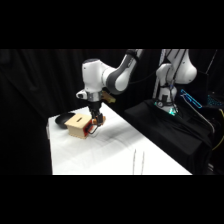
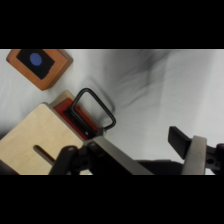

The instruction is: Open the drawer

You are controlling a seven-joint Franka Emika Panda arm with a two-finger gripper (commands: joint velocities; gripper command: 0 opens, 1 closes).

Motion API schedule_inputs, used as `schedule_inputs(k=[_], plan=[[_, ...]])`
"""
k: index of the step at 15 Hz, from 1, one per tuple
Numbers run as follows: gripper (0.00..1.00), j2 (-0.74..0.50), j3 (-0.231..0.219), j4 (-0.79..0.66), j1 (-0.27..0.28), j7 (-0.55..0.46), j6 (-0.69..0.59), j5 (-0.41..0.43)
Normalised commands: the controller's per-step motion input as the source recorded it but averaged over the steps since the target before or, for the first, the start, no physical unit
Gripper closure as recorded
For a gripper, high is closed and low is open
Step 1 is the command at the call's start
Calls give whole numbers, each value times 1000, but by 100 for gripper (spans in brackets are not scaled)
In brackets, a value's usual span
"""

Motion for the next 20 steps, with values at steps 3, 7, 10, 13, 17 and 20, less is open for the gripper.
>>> schedule_inputs(k=[3, 7, 10, 13, 17, 20], plan=[[0, 194, -1, 176, -56, -139, 137, 1], [0, 186, 28, 137, -35, -133, 174, 5], [0, 166, -30, 74, 58, -13, 203, -148], [0, 113, -137, -2, 170, 144, 254, -297], [0, 141, -210, 47, 227, 229, 226, -323], [0, 181, -184, 112, 167, 178, 169, -228]])
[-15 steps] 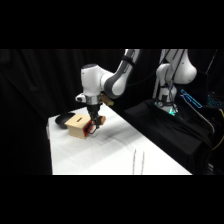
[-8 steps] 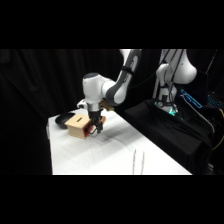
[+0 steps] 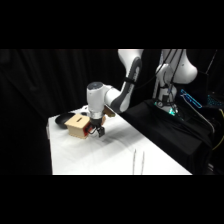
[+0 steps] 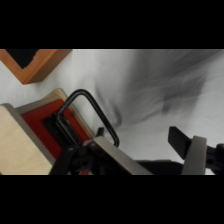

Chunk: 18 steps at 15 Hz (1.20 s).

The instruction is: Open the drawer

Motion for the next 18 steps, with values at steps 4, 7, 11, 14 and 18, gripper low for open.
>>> schedule_inputs(k=[4, 7, 11, 14, 18], plan=[[0, 154, -153, 119, 129, 134, 157, -168], [0, 113, -166, 104, 143, 139, 154, -186], [0, 117, -136, 124, 103, 106, 128, -157], [0, 123, -102, 131, 68, 72, 122, -132], [0, 90, -125, 121, 100, 79, 105, -157]])
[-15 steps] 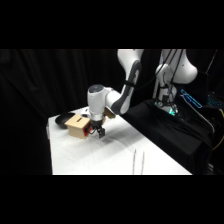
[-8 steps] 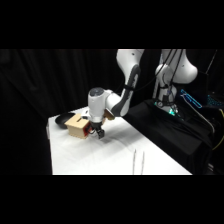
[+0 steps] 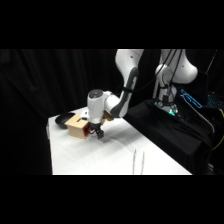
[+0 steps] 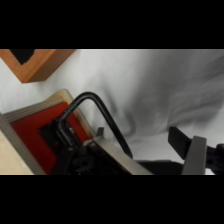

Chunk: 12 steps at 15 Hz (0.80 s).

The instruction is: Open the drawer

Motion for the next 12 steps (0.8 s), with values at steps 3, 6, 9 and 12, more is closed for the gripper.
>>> schedule_inputs(k=[3, 6, 9, 12], plan=[[0, 69, -109, 120, 87, 65, 75, -152], [0, 58, -44, 89, 45, 18, 58, -115], [0, 75, 11, 81, 12, -20, 40, -75], [0, 80, 45, 91, -25, -62, 20, -36]])
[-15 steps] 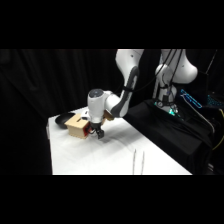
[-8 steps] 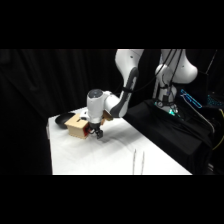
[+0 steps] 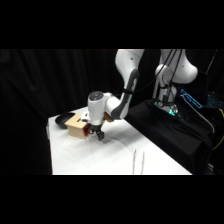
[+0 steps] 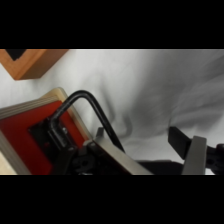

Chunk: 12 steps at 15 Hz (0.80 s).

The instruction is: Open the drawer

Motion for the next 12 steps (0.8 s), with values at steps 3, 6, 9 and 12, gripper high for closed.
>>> schedule_inputs(k=[3, 6, 9, 12], plan=[[0, -1, 62, 25, -26, -83, 14, -21], [0, -106, 86, -97, -18, -96, 22, -7], [0, -173, 121, -204, -19, -111, 43, 27], [0, -207, 110, -260, 1, -91, 61, 44]])
